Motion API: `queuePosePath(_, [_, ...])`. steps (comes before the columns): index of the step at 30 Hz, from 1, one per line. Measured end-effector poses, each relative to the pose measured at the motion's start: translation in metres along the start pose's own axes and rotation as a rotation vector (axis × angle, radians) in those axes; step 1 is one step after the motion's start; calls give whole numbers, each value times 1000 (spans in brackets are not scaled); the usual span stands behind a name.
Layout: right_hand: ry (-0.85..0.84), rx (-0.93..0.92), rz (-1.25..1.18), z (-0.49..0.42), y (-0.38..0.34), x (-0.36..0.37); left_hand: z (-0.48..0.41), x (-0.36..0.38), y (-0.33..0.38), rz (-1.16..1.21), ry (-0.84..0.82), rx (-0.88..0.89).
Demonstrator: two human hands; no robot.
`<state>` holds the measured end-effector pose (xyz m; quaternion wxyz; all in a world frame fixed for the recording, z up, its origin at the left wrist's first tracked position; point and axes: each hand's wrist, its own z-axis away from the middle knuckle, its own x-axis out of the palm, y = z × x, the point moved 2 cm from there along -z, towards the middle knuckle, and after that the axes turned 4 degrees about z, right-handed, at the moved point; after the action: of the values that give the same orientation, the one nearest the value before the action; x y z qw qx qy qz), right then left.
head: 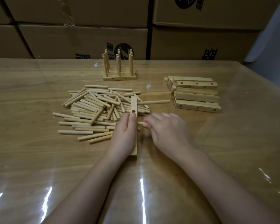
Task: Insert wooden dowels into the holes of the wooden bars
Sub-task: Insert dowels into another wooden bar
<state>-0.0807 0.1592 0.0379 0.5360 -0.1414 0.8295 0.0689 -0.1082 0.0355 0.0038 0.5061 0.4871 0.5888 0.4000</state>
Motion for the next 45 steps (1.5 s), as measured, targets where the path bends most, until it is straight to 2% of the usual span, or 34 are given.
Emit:
queuePosePath(12, [-125,78,-147,3,8,5,3,1,-1,-66,-27,64])
queuePosePath(17, [-29,-6,21,0,-4,3,3,1,0,26,16,27])
queuePosePath(22, [178,-34,186,-2,-10,5,0,0,-3,8,36,-7])
queuePosePath(25, [196,-77,197,-1,-14,11,-1,-1,-4,6,48,2])
queuePosePath(30, [216,-30,163,-4,-11,11,-3,-1,-3,50,41,4])
queuePosePath(40, [165,-74,95,-1,-6,6,2,3,-1,-89,-15,64])
queuePosePath(45, [84,-55,75,1,-4,2,4,5,-3,-159,-11,89])
